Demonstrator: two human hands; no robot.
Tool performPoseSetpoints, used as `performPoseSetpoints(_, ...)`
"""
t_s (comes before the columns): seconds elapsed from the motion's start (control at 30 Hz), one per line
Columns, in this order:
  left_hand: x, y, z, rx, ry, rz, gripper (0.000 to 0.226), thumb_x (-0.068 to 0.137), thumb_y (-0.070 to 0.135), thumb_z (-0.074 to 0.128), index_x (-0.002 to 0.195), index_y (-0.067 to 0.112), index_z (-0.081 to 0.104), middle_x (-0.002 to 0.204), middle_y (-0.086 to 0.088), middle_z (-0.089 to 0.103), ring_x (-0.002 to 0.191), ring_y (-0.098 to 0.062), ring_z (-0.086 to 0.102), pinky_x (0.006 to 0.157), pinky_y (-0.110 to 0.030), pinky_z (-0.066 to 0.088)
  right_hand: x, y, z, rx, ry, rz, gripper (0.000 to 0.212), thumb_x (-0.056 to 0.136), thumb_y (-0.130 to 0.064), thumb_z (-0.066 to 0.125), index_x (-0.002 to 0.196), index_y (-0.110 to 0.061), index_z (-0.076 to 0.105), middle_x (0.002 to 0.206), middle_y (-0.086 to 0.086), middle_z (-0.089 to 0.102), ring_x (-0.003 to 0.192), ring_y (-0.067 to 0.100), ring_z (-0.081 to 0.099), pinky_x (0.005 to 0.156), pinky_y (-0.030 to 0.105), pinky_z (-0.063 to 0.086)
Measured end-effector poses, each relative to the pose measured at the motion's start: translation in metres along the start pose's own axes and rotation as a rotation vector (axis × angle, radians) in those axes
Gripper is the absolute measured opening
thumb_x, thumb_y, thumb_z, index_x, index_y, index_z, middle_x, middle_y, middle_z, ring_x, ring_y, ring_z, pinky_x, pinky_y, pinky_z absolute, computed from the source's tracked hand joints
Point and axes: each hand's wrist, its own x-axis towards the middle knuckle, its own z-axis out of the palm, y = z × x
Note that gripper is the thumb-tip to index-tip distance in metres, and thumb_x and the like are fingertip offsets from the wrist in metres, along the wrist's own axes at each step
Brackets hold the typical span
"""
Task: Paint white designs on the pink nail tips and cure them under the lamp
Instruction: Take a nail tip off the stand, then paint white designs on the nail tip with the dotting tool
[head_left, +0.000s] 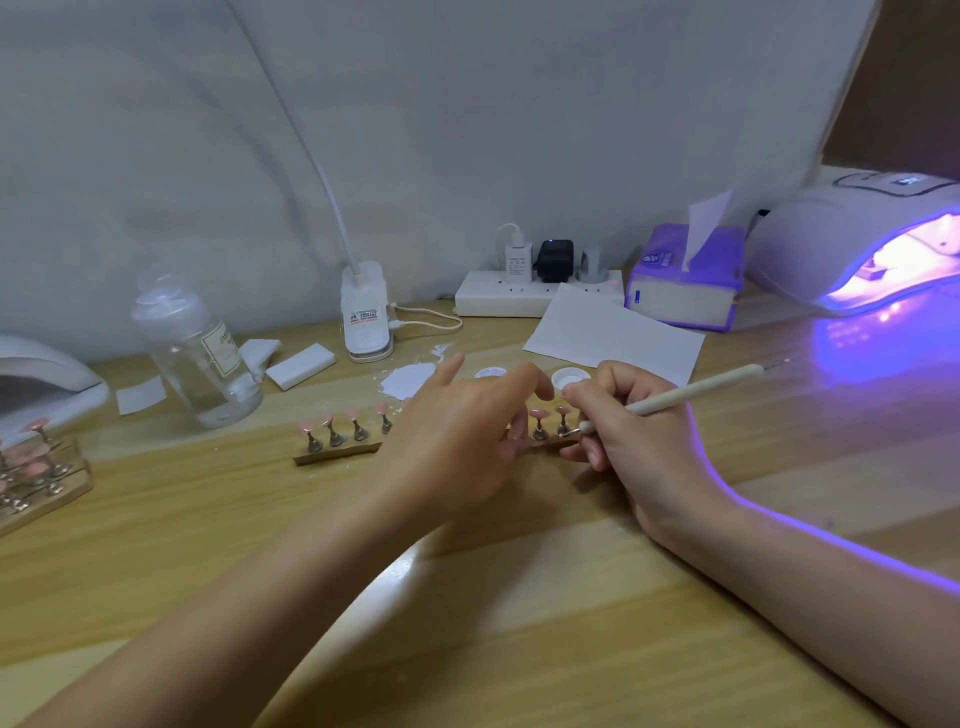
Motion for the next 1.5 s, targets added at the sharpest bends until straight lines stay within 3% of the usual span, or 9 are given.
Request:
performPoseSetpoints(0.13, -0.010, 0.002, 0.002, -0.001, 0.171, 0.089, 0.022, 0.082, 0.006, 0.060, 0.102, 0.014, 0.062, 0.076, 0.008, 0.062, 0.069, -0.006, 0.047, 0.105, -0.027, 0.026, 0.001, 0.000, 0.000, -0.003, 0.020, -0.008, 0.047, 0.083, -0.002, 0.058, 0.044, -0.018, 0.035, 0.033, -0.006, 0.033, 0.032, 0.007, 0.031, 0.047, 0.022, 0.048)
performPoseSetpoints(0.27, -0.019, 0.006, -0.010, -0.167, 0.330, 0.100, 0.019, 0.079, 0.006, 0.060, 0.097, 0.011, 0.064, 0.078, 0.004, 0.064, 0.072, -0.009, 0.058, 0.070, -0.020, 0.049, 0.001, 0.000, 0.000, -0.010, 0.028, -0.019, 0.045, 0.083, -0.001, 0.059, 0.048, -0.015, 0.035, 0.033, -0.007, 0.032, 0.031, 0.006, 0.031, 0.047, 0.021, 0.049)
performPoseSetpoints(0.37, -0.027, 0.010, -0.013, -0.445, 0.302, 0.013, 0.025, 0.078, 0.002, 0.066, 0.097, 0.018, 0.063, 0.078, 0.007, 0.061, 0.071, -0.004, 0.059, 0.061, -0.022, 0.053, 0.000, 0.000, -0.001, -0.014, 0.019, -0.024, 0.043, 0.084, -0.001, 0.058, 0.049, -0.013, 0.035, 0.033, -0.007, 0.032, 0.031, 0.006, 0.031, 0.048, 0.022, 0.050)
performPoseSetpoints(0.47, -0.031, 0.015, -0.009, -0.648, 0.219, -0.086, 0.034, 0.074, -0.004, 0.071, 0.093, 0.024, 0.066, 0.075, 0.003, 0.067, 0.069, -0.005, 0.063, 0.065, -0.021, 0.056, 0.000, -0.001, -0.001, 0.008, 0.025, -0.034, 0.043, 0.084, -0.001, 0.058, 0.049, -0.014, 0.036, 0.034, -0.008, 0.033, 0.030, 0.005, 0.031, 0.048, 0.023, 0.049)
performPoseSetpoints(0.7, -0.034, 0.024, 0.004, -1.113, 0.004, -0.414, 0.011, 0.069, 0.012, 0.075, 0.069, 0.023, 0.075, 0.074, -0.008, 0.072, 0.064, -0.008, 0.062, 0.059, -0.022, 0.054, 0.000, -0.002, -0.001, 0.088, 0.096, -0.082, 0.051, 0.083, -0.009, 0.060, 0.038, -0.022, 0.040, 0.035, -0.009, 0.030, 0.029, 0.004, 0.029, 0.040, 0.017, 0.043)
performPoseSetpoints(1.0, -0.035, 0.020, 0.013, -1.165, 0.065, -0.348, 0.015, 0.061, 0.025, 0.070, 0.074, 0.022, 0.076, 0.069, 0.012, 0.063, 0.060, 0.000, 0.059, 0.053, -0.015, 0.050, -0.001, -0.011, 0.001, -0.008, 0.107, -0.188, 0.041, 0.073, -0.035, 0.067, 0.044, -0.022, 0.041, 0.035, -0.007, 0.035, 0.034, 0.003, 0.035, 0.045, 0.018, 0.042)
performPoseSetpoints(1.17, -0.035, 0.016, 0.018, -1.153, 0.039, -0.337, 0.018, 0.077, 0.005, 0.069, 0.074, 0.022, 0.075, 0.074, 0.014, 0.064, 0.065, 0.000, 0.062, 0.056, -0.015, 0.051, 0.014, -0.031, 0.001, -0.074, 0.023, -0.207, 0.031, 0.056, -0.045, 0.073, 0.050, -0.024, 0.050, 0.043, -0.014, 0.043, 0.044, 0.000, 0.048, 0.063, 0.026, 0.055)
performPoseSetpoints(1.33, -0.035, 0.018, 0.018, -1.186, 0.024, -0.356, 0.010, 0.081, 0.009, 0.067, 0.075, 0.014, 0.073, 0.076, 0.006, 0.070, 0.078, -0.005, 0.068, 0.058, -0.016, 0.052, 0.051, -0.033, 0.009, -0.180, 0.024, -0.162, 0.037, 0.083, -0.035, 0.065, 0.054, -0.018, 0.049, 0.041, -0.014, 0.045, 0.044, -0.002, 0.048, 0.059, 0.018, 0.056)
performPoseSetpoints(1.5, -0.035, 0.020, 0.017, -1.254, 0.088, -0.443, 0.010, 0.078, 0.009, 0.069, 0.073, 0.017, 0.073, 0.072, 0.002, 0.072, 0.077, -0.003, 0.068, 0.054, -0.015, 0.051, 0.080, -0.023, 0.028, -0.330, -0.133, -0.054, 0.030, 0.085, -0.028, 0.065, 0.062, -0.014, 0.052, 0.036, -0.012, 0.046, 0.039, 0.000, 0.045, 0.057, 0.019, 0.052)
